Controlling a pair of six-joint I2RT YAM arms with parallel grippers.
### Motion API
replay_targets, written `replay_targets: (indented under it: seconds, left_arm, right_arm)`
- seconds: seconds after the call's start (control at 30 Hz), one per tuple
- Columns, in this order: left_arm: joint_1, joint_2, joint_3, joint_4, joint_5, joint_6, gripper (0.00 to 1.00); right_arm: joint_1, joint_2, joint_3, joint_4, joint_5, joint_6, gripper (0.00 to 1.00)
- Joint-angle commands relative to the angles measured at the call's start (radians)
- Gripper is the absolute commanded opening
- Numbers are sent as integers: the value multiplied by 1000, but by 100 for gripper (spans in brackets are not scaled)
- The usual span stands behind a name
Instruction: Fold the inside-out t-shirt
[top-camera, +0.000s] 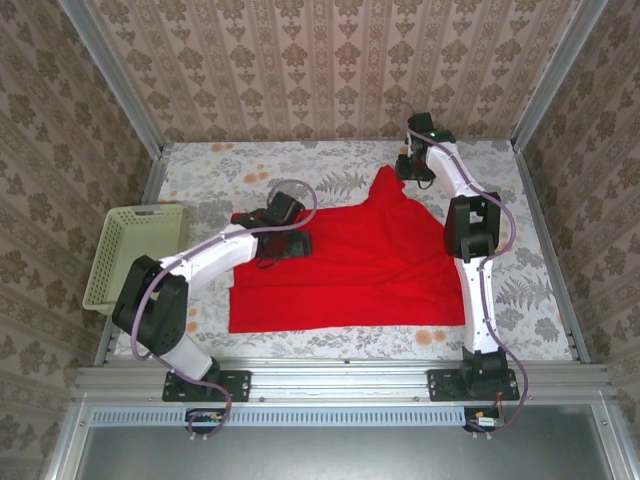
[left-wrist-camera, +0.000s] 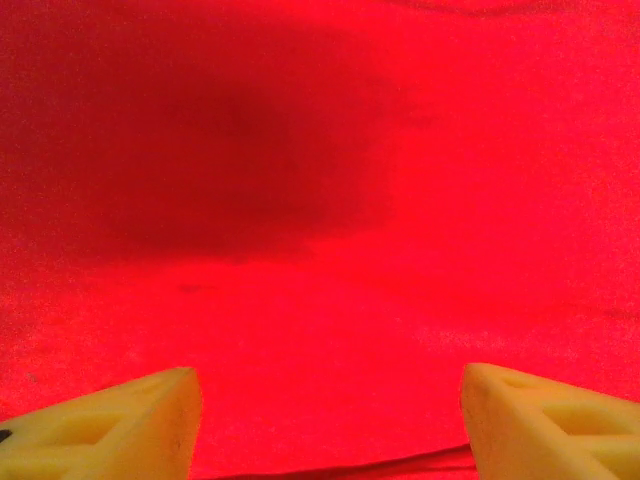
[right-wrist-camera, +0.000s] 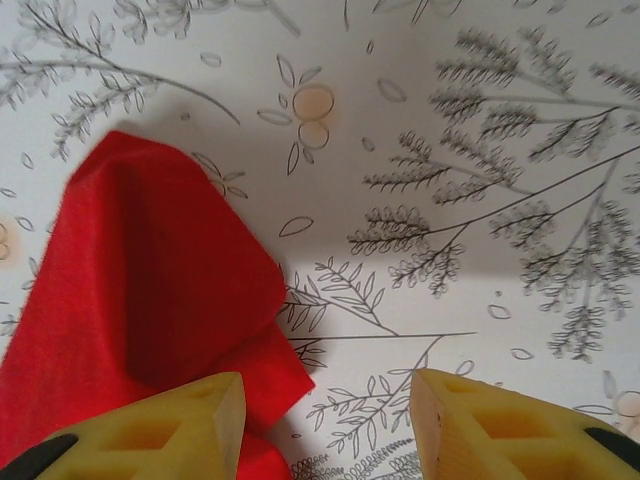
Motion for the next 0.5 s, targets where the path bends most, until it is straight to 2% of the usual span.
replay_targets:
  seconds: [0.0, 0.47]
  left_arm:
    - [-28, -11, -53, 76, 1, -90, 70]
    - [-29, -89, -349, 143, -3, -180, 71]
  right_arm:
    - [11, 38, 40, -59, 1, -13, 49]
    - [30, 190, 280, -244, 208, -49, 54]
